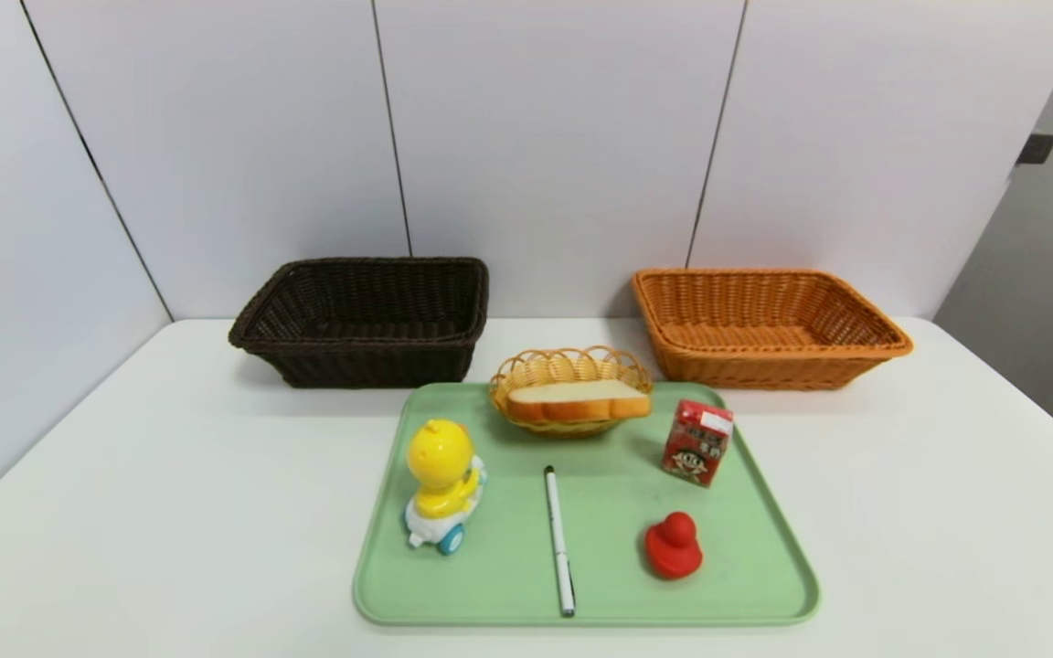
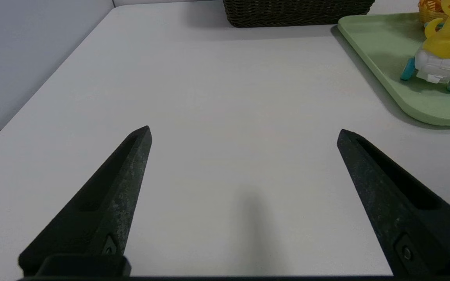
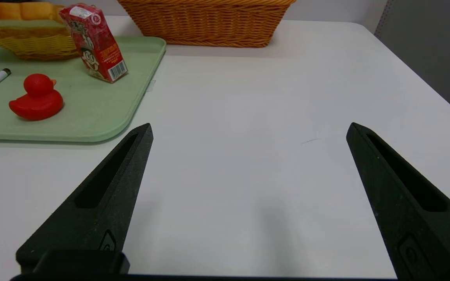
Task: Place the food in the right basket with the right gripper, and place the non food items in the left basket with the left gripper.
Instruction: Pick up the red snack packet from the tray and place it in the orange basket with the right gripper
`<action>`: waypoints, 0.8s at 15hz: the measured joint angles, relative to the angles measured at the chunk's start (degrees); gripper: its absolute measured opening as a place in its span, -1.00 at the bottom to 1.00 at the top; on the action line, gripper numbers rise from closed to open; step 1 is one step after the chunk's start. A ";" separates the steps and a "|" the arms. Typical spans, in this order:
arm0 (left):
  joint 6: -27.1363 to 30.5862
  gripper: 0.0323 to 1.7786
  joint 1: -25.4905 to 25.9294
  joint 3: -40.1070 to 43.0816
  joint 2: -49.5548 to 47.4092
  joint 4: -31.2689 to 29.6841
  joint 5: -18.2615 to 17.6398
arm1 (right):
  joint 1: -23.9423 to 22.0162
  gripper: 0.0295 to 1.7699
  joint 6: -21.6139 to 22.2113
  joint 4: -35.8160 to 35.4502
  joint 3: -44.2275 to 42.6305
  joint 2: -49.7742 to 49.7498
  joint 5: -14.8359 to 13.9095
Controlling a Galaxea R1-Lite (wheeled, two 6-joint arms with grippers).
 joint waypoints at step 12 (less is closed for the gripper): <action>-0.60 0.90 0.00 -2.04 0.00 -0.84 0.18 | 0.02 0.93 -0.06 0.07 -0.13 0.00 0.57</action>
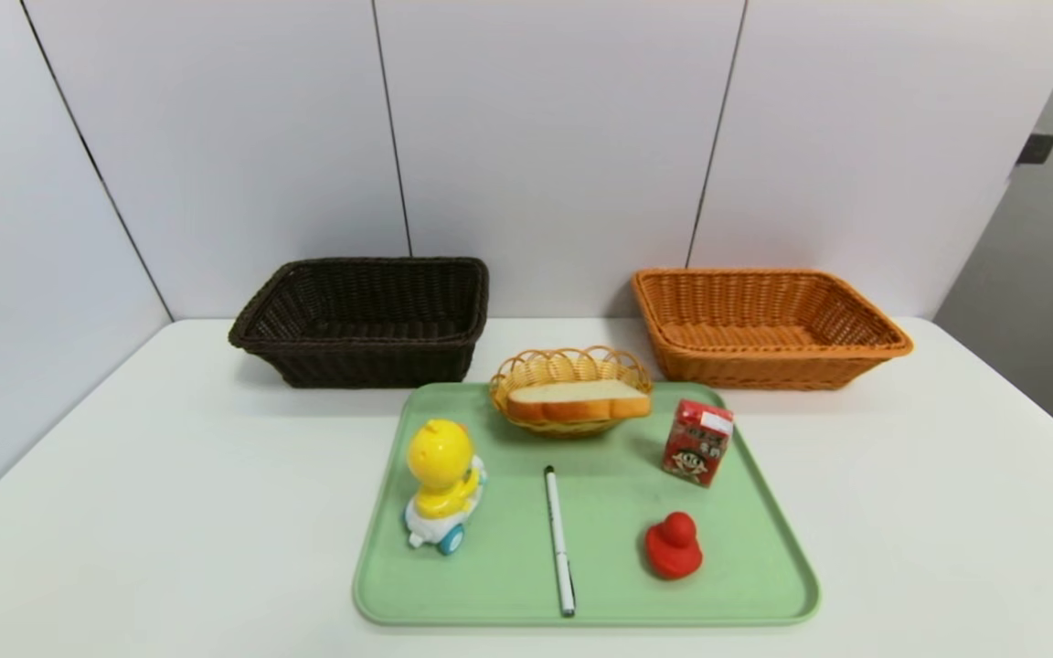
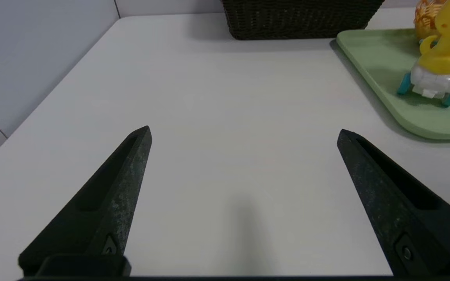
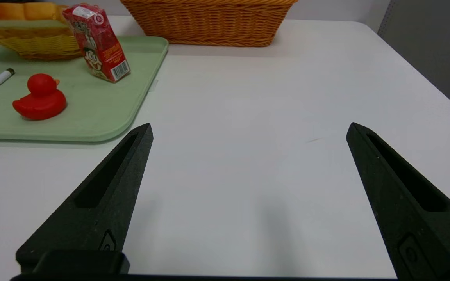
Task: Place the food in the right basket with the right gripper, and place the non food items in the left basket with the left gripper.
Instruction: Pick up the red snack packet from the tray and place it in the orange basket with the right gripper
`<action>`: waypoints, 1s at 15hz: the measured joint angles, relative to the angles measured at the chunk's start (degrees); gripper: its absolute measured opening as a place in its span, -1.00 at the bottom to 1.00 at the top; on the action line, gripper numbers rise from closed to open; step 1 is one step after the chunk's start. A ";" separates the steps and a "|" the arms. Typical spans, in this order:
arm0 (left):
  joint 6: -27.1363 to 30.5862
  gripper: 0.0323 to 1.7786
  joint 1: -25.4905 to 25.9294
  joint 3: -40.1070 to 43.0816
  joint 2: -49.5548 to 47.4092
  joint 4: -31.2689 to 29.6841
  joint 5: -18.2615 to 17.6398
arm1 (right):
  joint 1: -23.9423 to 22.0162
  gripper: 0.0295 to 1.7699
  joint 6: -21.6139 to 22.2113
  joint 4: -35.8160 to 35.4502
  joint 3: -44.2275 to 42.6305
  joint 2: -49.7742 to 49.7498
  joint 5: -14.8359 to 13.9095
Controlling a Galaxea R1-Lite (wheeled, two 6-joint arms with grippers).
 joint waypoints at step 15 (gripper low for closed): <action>-4.84 0.90 0.01 -42.45 25.33 26.33 -7.88 | 0.59 0.93 23.11 34.62 -64.63 41.28 14.95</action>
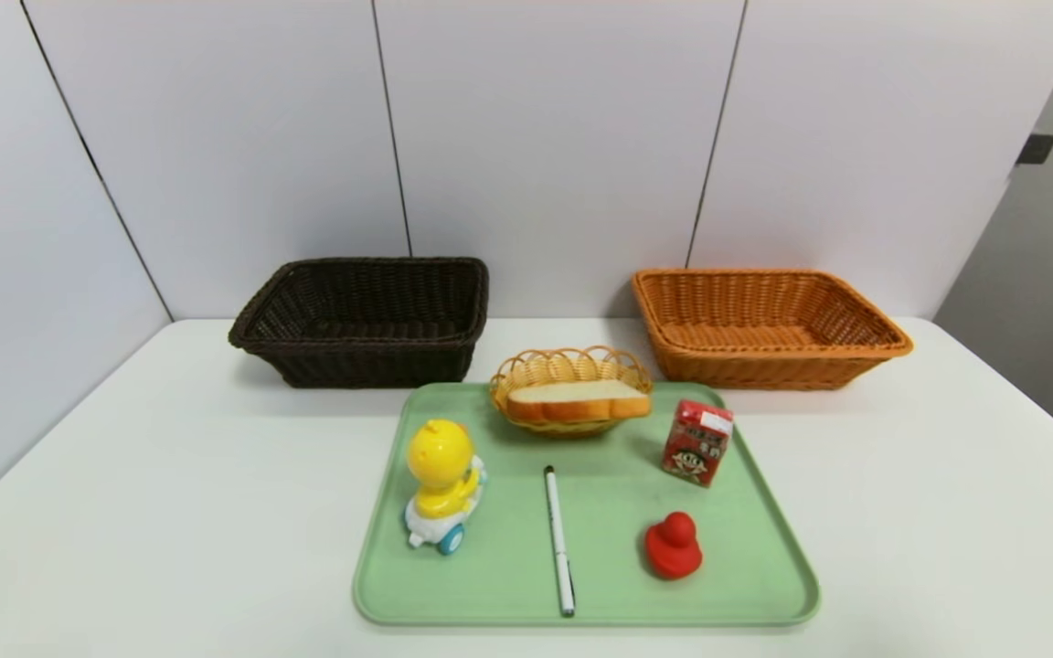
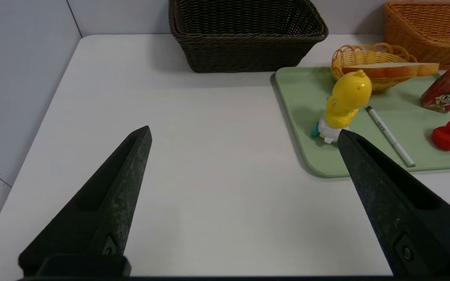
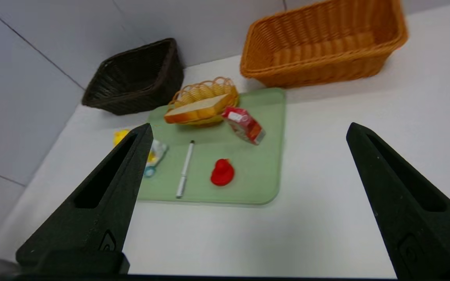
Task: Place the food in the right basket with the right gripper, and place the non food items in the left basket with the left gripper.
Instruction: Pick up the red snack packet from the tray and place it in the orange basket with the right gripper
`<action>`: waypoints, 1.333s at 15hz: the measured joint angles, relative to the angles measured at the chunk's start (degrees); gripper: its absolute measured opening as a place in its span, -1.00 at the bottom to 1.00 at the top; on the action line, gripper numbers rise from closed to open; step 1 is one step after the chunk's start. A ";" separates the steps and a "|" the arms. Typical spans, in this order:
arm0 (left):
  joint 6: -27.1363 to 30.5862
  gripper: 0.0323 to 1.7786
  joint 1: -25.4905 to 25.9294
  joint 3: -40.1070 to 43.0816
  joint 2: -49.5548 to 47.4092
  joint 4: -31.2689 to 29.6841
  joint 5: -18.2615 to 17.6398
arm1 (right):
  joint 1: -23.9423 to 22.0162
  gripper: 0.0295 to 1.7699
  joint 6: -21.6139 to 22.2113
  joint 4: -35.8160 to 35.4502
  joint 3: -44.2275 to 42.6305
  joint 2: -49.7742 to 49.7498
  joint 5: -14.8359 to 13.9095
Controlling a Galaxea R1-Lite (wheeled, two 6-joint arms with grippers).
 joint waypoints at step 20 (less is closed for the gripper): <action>-0.09 0.90 -2.46 7.63 20.59 -22.44 -2.45 | 16.57 0.93 -18.35 -46.41 33.93 24.67 5.35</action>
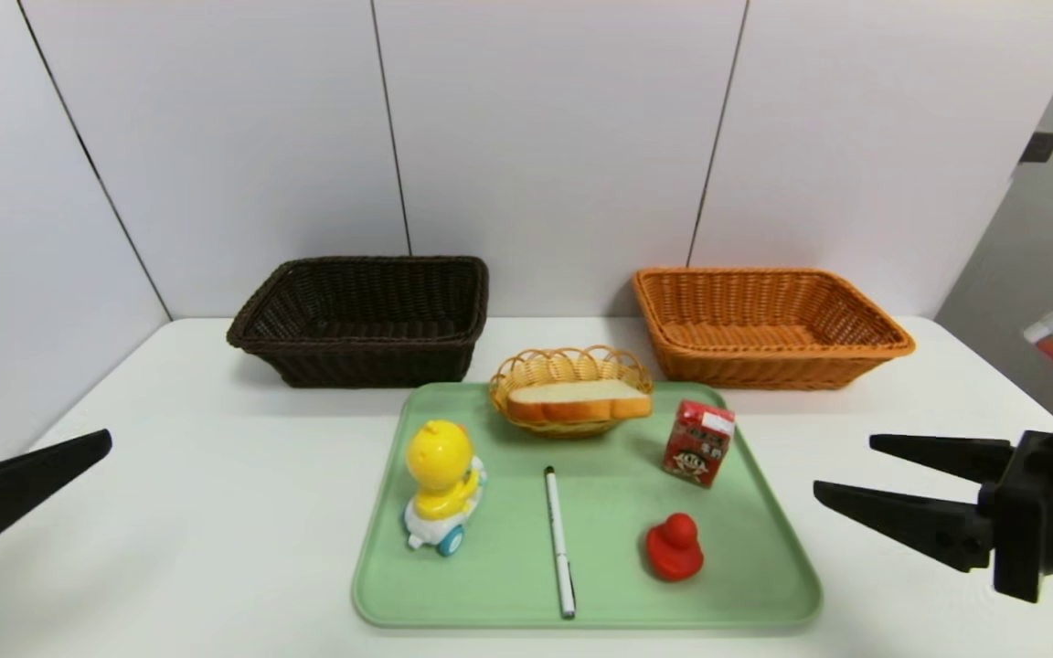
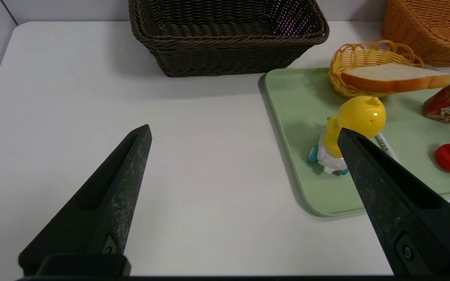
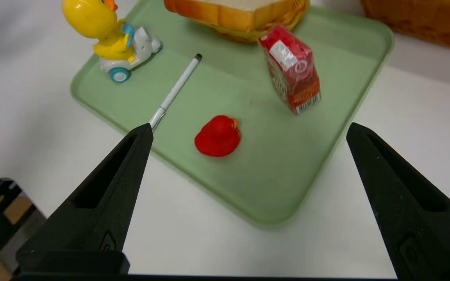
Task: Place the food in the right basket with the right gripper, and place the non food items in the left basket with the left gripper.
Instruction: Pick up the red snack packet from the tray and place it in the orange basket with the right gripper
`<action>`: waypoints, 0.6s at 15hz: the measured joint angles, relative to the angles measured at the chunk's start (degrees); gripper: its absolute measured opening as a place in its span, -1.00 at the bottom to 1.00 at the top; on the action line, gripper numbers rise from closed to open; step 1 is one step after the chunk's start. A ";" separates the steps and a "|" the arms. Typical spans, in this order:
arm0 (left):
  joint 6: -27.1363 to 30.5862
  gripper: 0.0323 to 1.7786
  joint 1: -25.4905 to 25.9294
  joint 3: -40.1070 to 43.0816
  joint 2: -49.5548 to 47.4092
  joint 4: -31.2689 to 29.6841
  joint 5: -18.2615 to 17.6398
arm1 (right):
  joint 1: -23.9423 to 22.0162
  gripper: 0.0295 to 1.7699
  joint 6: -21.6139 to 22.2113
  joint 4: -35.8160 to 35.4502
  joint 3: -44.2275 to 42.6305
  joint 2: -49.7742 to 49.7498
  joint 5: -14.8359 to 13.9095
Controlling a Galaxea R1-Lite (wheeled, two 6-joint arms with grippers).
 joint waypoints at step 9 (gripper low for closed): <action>-0.11 0.90 -4.44 4.39 4.71 -8.12 -0.06 | -0.91 0.93 -6.89 -48.07 15.85 17.88 5.56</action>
